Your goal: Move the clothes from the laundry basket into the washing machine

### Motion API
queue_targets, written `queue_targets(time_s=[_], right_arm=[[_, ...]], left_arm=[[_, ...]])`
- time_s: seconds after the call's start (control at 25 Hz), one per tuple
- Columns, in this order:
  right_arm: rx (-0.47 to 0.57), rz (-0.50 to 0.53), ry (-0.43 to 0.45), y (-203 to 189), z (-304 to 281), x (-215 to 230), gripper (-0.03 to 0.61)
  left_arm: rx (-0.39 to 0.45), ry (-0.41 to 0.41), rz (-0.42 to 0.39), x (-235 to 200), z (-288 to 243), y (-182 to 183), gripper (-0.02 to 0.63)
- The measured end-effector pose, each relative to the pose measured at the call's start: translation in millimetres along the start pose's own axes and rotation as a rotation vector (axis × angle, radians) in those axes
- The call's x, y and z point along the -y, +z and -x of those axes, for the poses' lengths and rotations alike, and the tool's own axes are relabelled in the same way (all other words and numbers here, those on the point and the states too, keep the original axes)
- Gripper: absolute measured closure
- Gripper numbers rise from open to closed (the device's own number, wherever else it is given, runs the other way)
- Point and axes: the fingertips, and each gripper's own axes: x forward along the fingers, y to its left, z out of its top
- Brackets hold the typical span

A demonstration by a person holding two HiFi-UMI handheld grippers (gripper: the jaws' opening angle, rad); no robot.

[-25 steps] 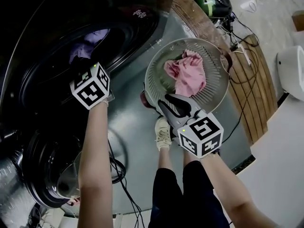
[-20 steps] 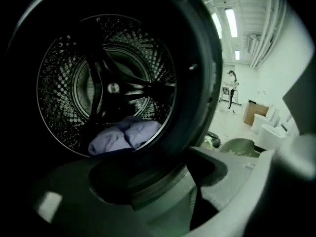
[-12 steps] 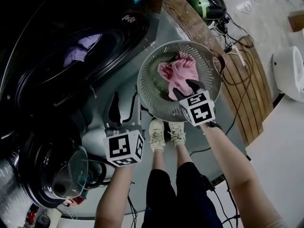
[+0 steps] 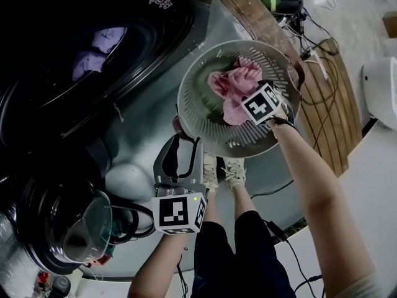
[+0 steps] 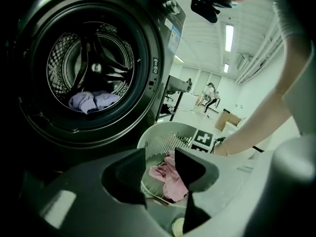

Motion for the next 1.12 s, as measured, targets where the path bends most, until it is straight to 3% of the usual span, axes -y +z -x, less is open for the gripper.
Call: queue_targets(time_s=[0.04,0.12,0.24,0.36,0.48,0.72,0.88,1.12], right_arm=[[-0.023,-0.007,-0.002,-4,-6,4,0.293],[-0.044,-0.033,-0.010,-9,-14,8,0.410],[-0.015,-0.048,-0.047,-7,-11,13,0.539],[0.034,-0.078,-0.035,-3,3,8,0.549],[0.161,-0.131,0.058,10,32,-9,0.548],[0.410,-0.028,0.163,49,124,-30,0.547],[0.547,0.021,0.255,69,201,-67,0.546],[0.767,-0.023,0.449,97,304,-127,0.546]], left_arm=[[0.001,-0.007,-0.003,2,-1,1,0.419],[-0.007,-0.027,-0.005,3,-3,-1,0.417],[-0.022,-0.046,0.001,2,-7,-10,0.417],[-0.036,-0.053,0.007,5,-9,-14,0.409],[-0.066,-0.091,-0.016,16,-13,-17,0.376],[-0.105,-0.184,-0.038,41,-25,-12,0.311],[-0.143,-0.221,-0.078,57,-34,-12,0.278],[-0.121,-0.280,-0.109,75,-40,3,0.244]])
